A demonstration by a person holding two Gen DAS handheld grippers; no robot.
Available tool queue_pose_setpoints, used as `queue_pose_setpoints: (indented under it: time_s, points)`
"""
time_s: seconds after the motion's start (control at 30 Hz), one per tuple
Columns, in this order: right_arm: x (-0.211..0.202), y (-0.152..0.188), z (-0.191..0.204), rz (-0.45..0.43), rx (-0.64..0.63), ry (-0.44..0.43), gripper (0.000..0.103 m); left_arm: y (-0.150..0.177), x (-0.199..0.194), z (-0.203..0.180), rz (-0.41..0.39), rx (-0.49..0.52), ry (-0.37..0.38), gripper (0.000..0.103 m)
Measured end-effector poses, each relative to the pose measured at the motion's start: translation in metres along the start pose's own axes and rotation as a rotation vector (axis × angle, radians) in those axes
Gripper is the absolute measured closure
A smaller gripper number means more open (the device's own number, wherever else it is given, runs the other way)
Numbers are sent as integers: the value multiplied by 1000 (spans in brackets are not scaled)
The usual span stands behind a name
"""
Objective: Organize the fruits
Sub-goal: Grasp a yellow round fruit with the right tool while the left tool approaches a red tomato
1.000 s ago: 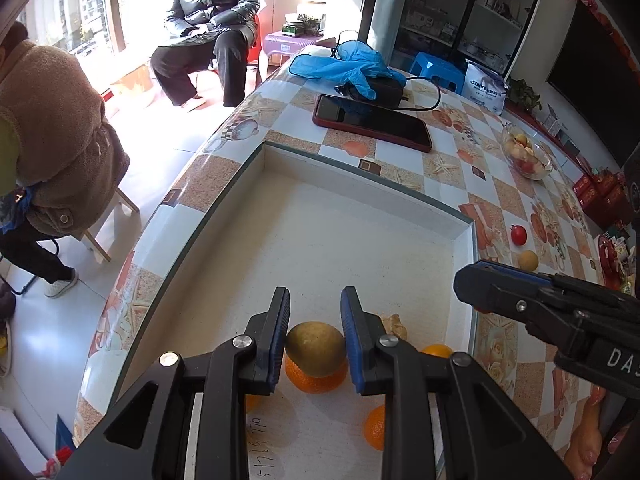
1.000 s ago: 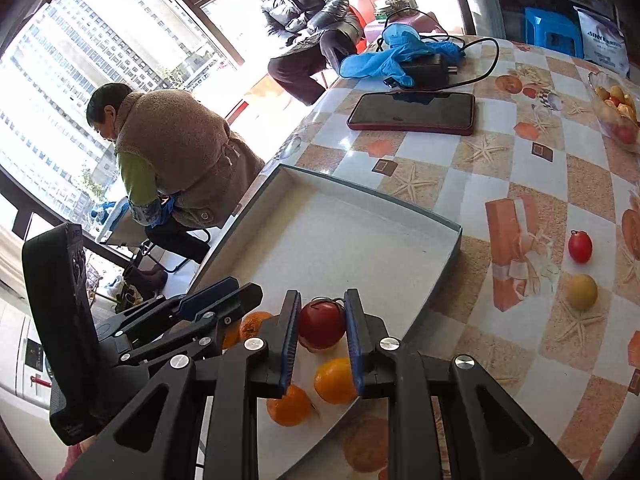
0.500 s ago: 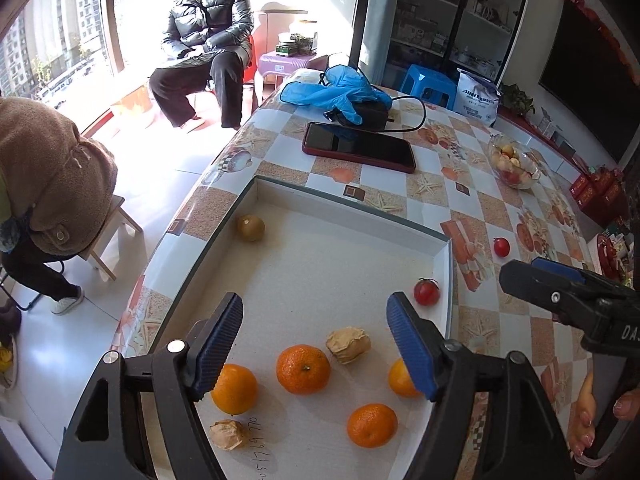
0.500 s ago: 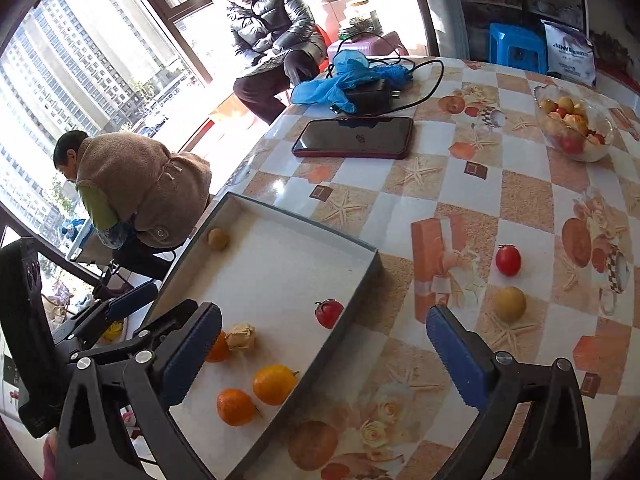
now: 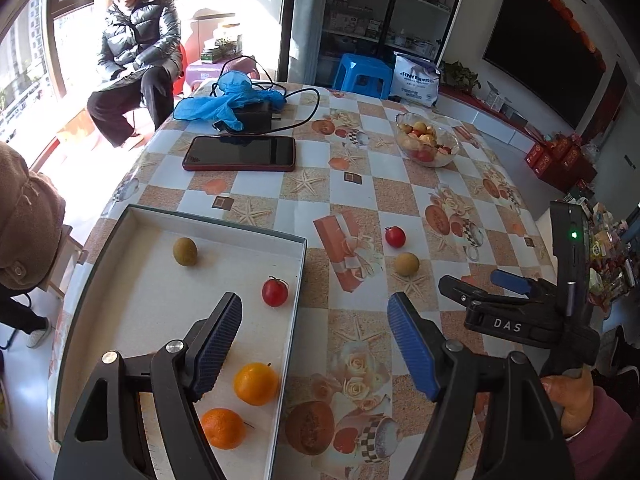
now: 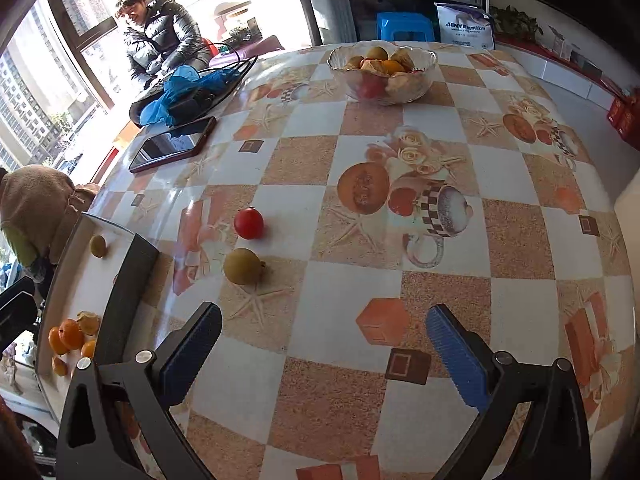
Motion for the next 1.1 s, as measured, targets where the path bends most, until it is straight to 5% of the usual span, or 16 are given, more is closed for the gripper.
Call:
queue_pose_setpoints:
  time_s: [0.17, 0.27, 0.33, 0.4, 0.43, 0.6, 0.9, 1.1]
  points:
    - [22, -5, 25, -30, -78, -21, 5, 2, 7, -4, 18, 15, -29, 24]
    - [40, -8, 40, -12, -111, -24, 34, -2, 7, -2, 20, 10, -40, 24]
    - [45, -9, 47, -32, -135, -1, 36, -7, 7, -2, 20, 8, -41, 24]
    - [46, -9, 52, -45, -156, 4, 54, -15, 6, -3, 18, -1, -35, 24]
    - [46, -8, 53, -51, -166, 11, 71, -20, 6, -5, 17, -6, -29, 24]
    - [34, 2, 36, -69, -156, -17, 72, -40, 21, -29, 18, -8, 20, 24]
    - [-20, 58, -43, -93, -44, 3, 72, -39, 131, -91, 115, 41, -14, 29]
    - [-36, 77, -57, -109, -7, -20, 72, -38, 158, -105, 64, 83, -87, 31]
Point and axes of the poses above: each gripper's, at about its wrist camera, not at the fingertips, and x roughly the way its jaws point, z to its left, y to its underside, the point moved 2 cm from there along x, roughly the way its jaws point, and after that the axes turned 3 degrees about -y, right-handed, at the moved point
